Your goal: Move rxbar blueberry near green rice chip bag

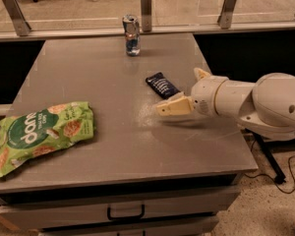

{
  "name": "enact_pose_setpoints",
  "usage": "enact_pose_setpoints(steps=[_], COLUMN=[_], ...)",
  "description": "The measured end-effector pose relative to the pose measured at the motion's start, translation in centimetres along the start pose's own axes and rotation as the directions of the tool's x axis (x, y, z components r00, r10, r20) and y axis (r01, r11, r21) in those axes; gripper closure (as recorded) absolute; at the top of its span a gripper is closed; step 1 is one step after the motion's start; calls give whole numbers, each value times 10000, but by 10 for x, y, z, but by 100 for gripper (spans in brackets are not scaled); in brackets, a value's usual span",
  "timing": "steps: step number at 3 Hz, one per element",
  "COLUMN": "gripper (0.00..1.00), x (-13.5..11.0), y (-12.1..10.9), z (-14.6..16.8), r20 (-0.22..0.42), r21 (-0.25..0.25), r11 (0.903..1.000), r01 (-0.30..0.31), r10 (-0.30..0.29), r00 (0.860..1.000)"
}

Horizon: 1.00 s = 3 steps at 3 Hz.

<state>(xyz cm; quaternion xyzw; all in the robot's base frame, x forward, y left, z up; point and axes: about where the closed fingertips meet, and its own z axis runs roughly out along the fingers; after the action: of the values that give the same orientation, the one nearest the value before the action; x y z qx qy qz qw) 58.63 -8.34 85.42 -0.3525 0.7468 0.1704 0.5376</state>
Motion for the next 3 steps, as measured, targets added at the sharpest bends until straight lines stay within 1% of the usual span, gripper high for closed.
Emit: enact_pose_setpoints(steps=[1,2,3], gripper=[14,34,58], x=[7,10,13], y=[-8,-8,-4], z=[3,4,0], r20=[-117,-221,-347], r21=[221,249,129], r11=[9997,9997,9999], r01=[-80,-29,-16], r10=[83,34,20], r00=[9999,9998,9994])
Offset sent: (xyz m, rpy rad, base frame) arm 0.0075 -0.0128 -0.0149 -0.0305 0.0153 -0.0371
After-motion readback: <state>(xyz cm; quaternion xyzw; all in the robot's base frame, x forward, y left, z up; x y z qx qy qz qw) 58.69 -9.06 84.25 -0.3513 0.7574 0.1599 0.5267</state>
